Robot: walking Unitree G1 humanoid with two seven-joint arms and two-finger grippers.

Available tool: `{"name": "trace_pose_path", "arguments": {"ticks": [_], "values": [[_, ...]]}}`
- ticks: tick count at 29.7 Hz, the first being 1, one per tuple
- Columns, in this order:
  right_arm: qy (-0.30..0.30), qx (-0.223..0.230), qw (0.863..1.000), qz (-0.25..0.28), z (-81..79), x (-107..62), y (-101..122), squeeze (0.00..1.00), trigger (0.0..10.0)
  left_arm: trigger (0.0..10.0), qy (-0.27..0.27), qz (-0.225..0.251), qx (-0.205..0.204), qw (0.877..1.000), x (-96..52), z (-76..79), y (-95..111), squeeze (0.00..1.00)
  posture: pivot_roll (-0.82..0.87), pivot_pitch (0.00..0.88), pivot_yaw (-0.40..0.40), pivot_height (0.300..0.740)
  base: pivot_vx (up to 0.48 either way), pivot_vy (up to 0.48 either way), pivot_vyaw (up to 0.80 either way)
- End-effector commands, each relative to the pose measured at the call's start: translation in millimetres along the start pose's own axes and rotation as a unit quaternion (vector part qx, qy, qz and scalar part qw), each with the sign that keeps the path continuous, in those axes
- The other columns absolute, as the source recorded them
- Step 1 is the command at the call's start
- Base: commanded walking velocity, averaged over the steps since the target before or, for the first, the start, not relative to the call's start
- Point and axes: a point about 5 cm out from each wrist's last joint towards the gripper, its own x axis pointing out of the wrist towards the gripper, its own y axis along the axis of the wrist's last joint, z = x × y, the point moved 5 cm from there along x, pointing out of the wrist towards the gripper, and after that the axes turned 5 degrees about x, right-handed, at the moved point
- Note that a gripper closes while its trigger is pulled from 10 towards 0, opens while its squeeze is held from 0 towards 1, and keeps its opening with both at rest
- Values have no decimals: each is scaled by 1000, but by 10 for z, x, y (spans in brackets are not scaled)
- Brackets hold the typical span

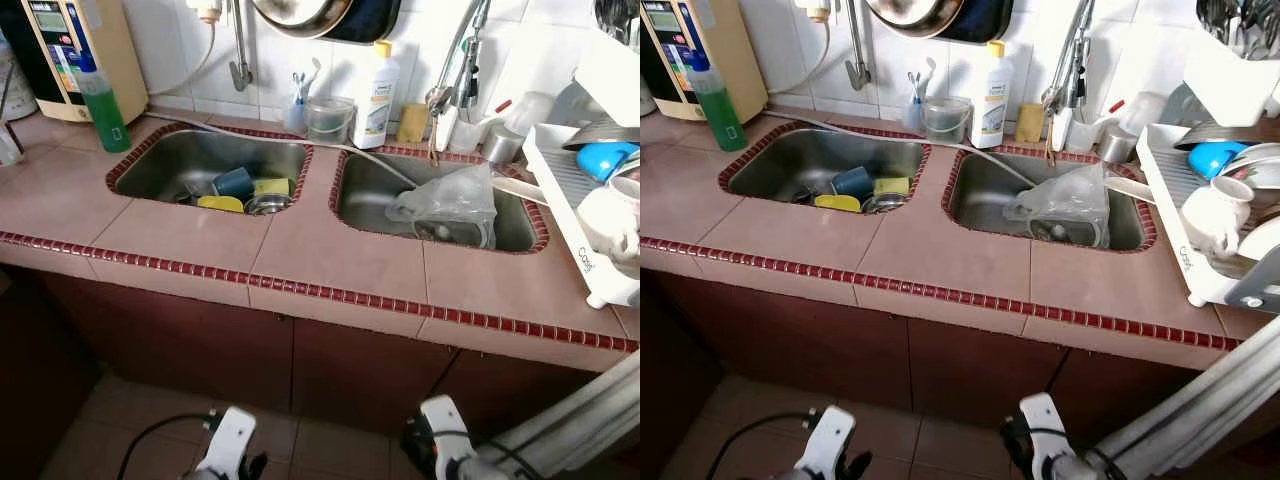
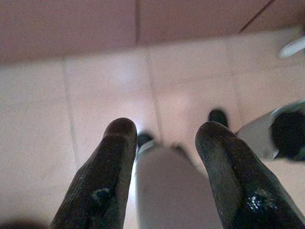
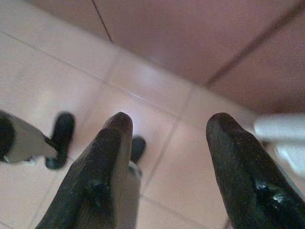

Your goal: Kitchen organization

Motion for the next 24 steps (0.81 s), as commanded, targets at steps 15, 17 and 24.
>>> {"name": "trace_pose_path", "arguments": {"ticks": [15, 17, 24], "values": [[-92, 25, 994, -57, 89, -86, -456, 0, 10000, 10000, 8, -29, 55, 998, 19, 87, -92, 0, -4, 0, 12, 740, 0, 0, 0], [-92, 21, 994, -56, 90, -85, -447, 0, 10000, 10000, 7, -34, 72, 997, 12, 92, -124, 0, -7, 0, 10, 740, 0, 0, 0], [-78, -9, 996, -52, 66, -65, -388, 0, 10000, 10000, 37, -53, 78, 995, -75, -142, -298, 0, -8, 0, 7, 740, 0, 0, 0]]}}
